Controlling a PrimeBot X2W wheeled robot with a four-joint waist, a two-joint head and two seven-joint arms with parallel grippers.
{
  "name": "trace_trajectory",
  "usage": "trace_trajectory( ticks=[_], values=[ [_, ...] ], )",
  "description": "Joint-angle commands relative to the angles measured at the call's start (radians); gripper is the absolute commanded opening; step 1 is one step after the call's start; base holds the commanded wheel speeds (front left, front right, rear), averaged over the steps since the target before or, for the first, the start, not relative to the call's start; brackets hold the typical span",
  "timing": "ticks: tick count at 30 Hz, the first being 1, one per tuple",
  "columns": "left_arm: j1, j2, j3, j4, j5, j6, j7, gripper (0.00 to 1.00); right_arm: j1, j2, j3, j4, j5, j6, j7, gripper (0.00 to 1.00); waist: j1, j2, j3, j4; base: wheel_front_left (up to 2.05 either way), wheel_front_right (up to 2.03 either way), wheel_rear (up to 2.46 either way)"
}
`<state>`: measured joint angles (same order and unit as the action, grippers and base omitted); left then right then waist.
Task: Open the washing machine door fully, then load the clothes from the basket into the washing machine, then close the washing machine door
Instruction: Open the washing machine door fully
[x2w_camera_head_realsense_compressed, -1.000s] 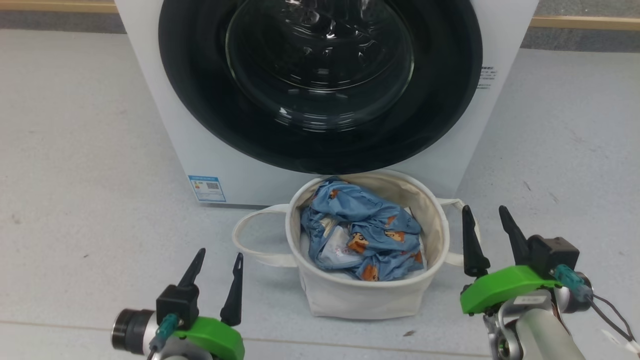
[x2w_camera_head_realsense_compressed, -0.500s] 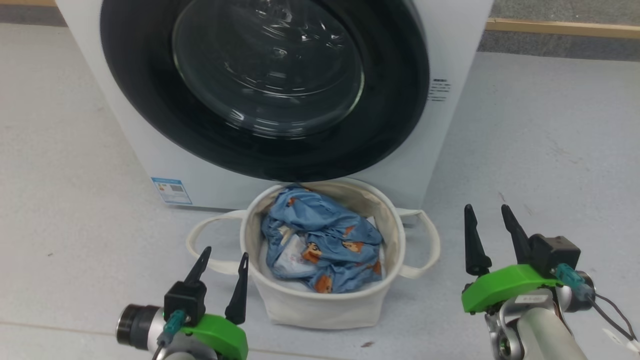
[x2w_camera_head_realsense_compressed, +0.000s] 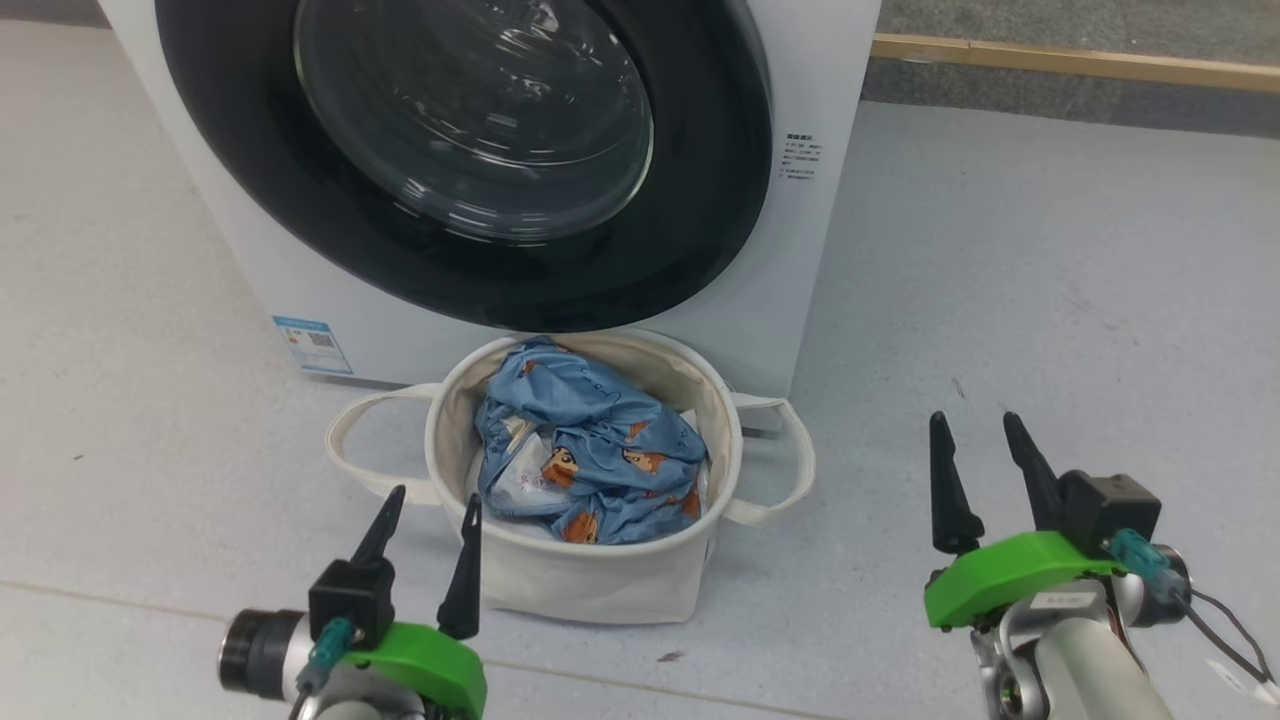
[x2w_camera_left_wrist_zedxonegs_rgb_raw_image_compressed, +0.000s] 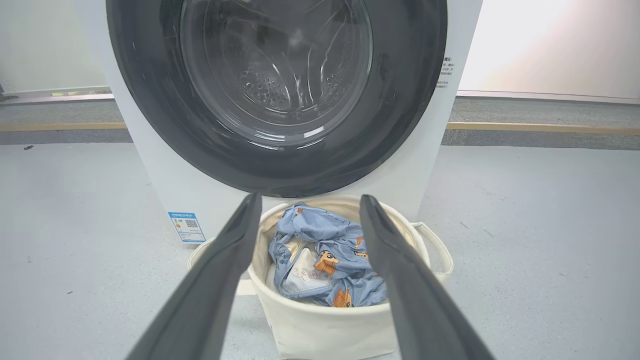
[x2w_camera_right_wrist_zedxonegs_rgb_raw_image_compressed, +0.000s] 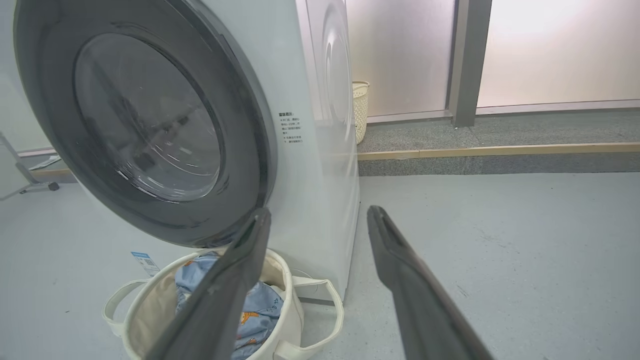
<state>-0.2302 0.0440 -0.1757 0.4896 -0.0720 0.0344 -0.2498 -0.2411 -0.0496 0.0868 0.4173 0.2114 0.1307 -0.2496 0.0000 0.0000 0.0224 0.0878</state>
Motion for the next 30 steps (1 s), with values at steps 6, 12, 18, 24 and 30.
trace_trajectory(
  ticks=[6,12,18,24,30],
  values=[
    [-0.024,0.011,0.053,-0.048,-0.019,0.001,-0.012,1.0,-0.034,-0.001,0.033,-0.027,0.0,0.0,-0.012,1.0,0.0,0.0,-0.007,0.003,0.06,0.75,-0.82],
    [-0.02,0.013,0.034,-0.059,0.017,0.005,-0.012,1.0,-0.028,-0.001,0.034,-0.023,0.0,0.0,-0.012,1.0,0.0,0.0,-0.013,0.008,-0.76,0.81,-0.06],
    [-0.012,0.014,0.026,-0.075,0.028,0.0,-0.012,1.0,-0.028,-0.001,0.015,-0.043,0.012,0.0,-0.012,1.0,0.0,0.0,-0.016,0.011,-0.13,0.13,0.0],
    [-0.008,0.013,0.027,-0.074,0.024,-0.007,-0.012,1.0,-0.025,-0.001,0.011,-0.033,0.048,0.0,-0.012,0.79,0.0,0.0,-0.01,0.013,0.0,0.0,0.0],
    [-0.018,0.012,0.027,-0.074,0.017,-0.012,-0.012,1.0,-0.05,-0.001,-0.007,-0.035,0.18,0.0,-0.012,0.0,0.0,0.0,0.015,0.02,0.0,0.0,0.0]
  ],
)
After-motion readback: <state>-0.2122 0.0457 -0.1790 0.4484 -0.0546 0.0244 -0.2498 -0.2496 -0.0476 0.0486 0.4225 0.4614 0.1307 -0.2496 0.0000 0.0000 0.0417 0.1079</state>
